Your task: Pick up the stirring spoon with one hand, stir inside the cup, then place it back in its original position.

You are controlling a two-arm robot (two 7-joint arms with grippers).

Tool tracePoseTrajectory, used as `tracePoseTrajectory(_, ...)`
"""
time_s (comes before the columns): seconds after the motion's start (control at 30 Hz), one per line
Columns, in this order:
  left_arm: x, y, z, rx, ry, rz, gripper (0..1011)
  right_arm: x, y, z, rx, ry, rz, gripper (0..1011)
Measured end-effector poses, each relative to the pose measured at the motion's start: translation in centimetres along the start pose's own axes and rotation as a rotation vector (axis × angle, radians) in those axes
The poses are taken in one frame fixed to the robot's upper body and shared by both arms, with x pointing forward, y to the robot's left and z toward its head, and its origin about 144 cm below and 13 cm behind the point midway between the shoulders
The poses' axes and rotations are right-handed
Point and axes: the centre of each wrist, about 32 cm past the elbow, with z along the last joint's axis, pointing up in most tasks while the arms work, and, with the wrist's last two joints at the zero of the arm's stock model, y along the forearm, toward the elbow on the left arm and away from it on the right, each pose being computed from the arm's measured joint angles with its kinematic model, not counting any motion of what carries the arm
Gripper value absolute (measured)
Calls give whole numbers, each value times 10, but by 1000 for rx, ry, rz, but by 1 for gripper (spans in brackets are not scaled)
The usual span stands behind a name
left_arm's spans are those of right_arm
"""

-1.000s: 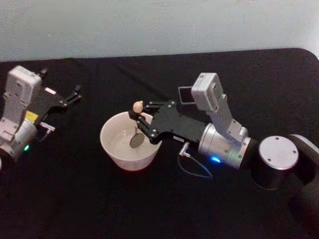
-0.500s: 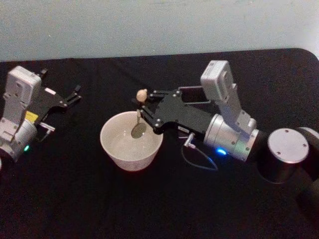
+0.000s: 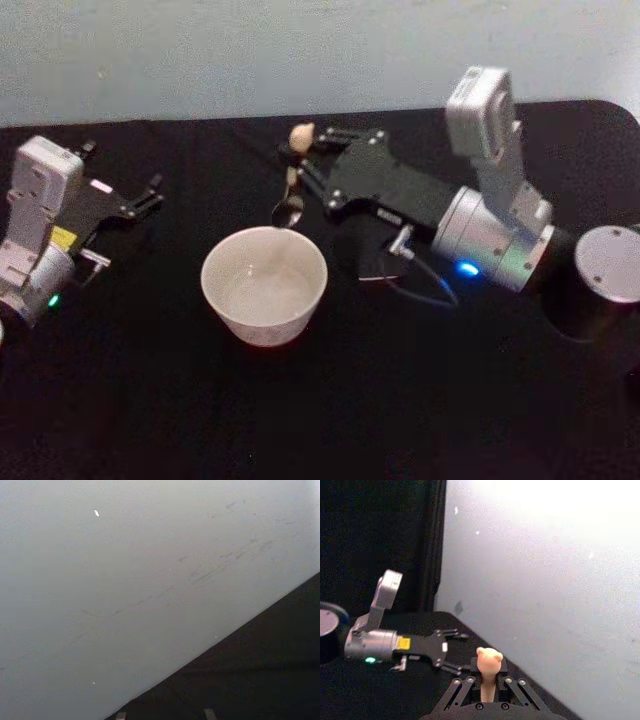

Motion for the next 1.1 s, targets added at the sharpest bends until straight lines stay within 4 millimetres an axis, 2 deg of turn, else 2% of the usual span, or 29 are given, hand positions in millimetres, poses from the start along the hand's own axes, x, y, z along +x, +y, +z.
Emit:
tracePoseTrajectory(0.43, 0, 0, 0, 0, 0, 0, 1001, 17, -19, 20, 47, -45, -114, 174)
tracePoseTrajectory(1.1, 0, 0, 0, 0, 0, 0, 1001, 20, -52, 19, -8, -39, -227, 174)
